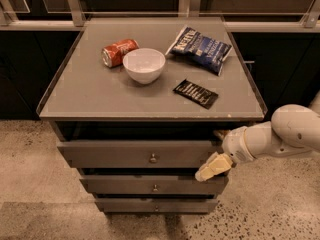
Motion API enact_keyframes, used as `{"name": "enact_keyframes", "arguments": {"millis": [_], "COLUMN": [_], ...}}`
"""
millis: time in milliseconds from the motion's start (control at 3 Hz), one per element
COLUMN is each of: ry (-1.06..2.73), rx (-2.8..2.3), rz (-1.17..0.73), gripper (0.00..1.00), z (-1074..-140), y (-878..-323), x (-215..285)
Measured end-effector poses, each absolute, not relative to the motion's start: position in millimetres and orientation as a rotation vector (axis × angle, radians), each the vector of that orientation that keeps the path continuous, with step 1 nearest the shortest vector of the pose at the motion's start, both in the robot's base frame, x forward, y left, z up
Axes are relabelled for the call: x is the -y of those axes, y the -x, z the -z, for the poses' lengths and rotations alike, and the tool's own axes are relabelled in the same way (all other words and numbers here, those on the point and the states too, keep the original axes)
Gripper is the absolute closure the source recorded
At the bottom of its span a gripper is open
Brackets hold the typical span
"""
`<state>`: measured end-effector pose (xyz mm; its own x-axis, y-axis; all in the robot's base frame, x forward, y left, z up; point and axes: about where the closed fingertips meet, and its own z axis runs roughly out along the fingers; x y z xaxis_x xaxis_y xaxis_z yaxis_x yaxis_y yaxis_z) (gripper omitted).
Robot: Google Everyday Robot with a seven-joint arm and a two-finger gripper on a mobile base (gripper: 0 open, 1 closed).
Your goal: Open top drawer
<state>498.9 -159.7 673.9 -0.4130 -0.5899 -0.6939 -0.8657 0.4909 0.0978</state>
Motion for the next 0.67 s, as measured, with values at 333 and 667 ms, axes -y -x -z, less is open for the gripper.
{"name": "enact_keyframes", "arguments": {"millis": [333,667], "ry": [1.162,1.162], "rx": [-2.161,-2.161], "rz": [-0.627,-0.627], "gripper": [0.0,0.0], "z": [-661.0,-661.0], "y": [-509.0,-509.0], "x": [159.9,159.9]}}
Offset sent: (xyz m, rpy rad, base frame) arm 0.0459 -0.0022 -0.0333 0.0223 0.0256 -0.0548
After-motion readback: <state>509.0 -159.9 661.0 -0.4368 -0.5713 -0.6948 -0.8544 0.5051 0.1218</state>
